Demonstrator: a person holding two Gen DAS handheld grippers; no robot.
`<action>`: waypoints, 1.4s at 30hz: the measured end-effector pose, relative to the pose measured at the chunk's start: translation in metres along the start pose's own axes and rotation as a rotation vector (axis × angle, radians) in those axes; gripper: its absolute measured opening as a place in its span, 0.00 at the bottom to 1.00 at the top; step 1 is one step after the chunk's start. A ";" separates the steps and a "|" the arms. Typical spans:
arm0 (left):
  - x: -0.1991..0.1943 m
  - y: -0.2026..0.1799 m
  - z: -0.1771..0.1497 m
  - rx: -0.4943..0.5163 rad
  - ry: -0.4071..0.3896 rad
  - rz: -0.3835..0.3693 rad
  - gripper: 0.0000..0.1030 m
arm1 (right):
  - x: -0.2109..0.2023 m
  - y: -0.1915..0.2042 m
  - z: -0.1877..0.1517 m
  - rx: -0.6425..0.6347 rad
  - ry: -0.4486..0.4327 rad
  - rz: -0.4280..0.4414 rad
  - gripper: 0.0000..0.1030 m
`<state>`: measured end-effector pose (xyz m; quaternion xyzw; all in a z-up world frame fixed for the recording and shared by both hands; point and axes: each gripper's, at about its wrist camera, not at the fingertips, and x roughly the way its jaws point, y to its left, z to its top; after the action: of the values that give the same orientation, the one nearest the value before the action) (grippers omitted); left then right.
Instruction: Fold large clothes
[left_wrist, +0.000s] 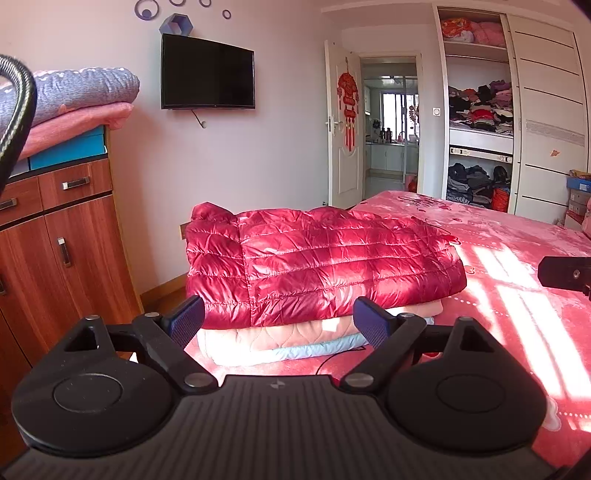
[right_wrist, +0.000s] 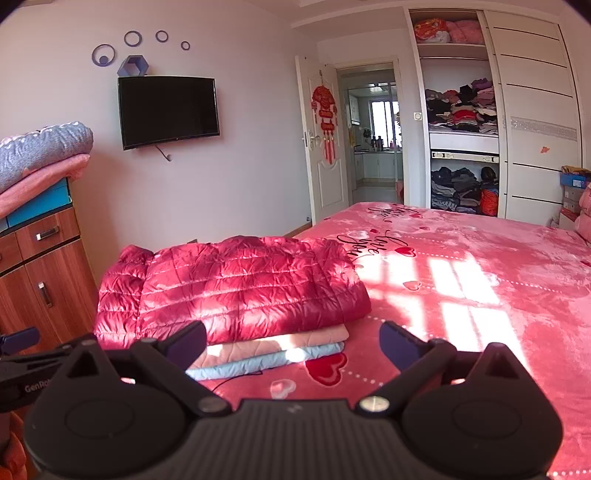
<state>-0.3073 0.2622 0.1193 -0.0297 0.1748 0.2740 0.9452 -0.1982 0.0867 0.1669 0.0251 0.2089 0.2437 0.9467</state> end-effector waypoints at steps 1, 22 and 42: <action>0.000 0.001 0.000 -0.002 0.004 0.000 1.00 | -0.002 0.003 0.001 -0.004 0.004 0.007 0.97; -0.015 0.001 -0.010 -0.032 0.042 0.031 1.00 | -0.001 0.032 -0.011 -0.067 0.045 0.039 0.97; -0.017 0.002 -0.014 -0.043 0.052 0.038 1.00 | 0.006 0.034 -0.020 -0.060 0.066 0.048 0.99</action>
<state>-0.3260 0.2536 0.1121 -0.0538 0.1938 0.2948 0.9341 -0.2169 0.1183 0.1516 -0.0065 0.2320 0.2732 0.9335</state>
